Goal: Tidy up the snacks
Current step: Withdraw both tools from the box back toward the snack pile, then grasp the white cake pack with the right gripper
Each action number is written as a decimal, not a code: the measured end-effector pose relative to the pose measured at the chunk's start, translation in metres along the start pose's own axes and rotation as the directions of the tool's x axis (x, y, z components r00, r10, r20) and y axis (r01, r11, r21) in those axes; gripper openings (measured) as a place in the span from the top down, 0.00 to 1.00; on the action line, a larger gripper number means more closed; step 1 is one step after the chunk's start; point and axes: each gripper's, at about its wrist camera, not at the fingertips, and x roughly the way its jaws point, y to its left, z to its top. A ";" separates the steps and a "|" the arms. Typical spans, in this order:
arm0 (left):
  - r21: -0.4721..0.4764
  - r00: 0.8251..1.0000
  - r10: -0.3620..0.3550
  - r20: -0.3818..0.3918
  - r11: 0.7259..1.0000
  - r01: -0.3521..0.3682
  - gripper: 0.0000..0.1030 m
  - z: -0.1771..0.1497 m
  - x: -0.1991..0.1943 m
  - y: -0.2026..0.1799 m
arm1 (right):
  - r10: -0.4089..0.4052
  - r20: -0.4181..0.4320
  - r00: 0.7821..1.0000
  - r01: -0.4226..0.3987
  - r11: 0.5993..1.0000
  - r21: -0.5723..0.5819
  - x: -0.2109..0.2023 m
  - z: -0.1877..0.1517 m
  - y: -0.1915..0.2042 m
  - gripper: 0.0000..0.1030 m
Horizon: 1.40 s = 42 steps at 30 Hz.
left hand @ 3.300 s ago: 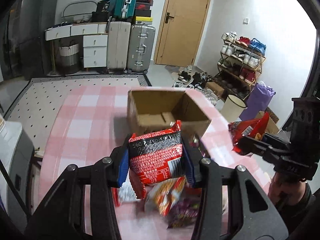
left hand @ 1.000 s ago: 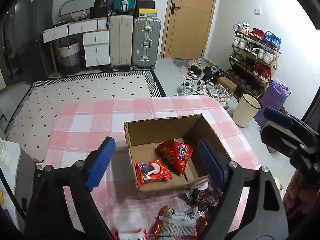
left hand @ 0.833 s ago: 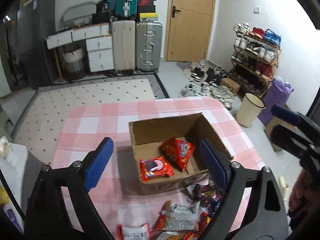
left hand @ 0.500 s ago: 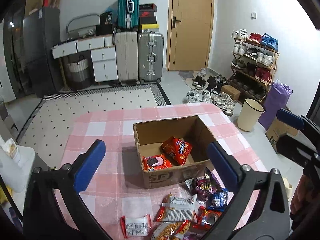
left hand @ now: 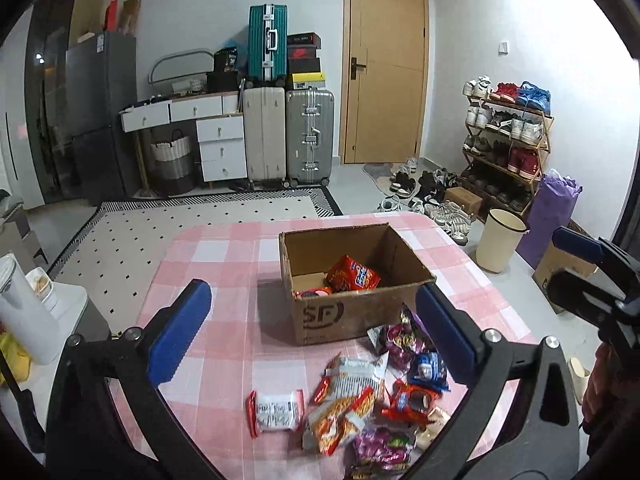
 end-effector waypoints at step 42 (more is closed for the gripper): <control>-0.122 0.983 -0.054 -0.173 0.992 0.033 0.01 -0.160 0.027 0.014 | 0.013 -0.402 0.916 0.025 0.996 0.088 0.065 -0.182 -0.011 0.04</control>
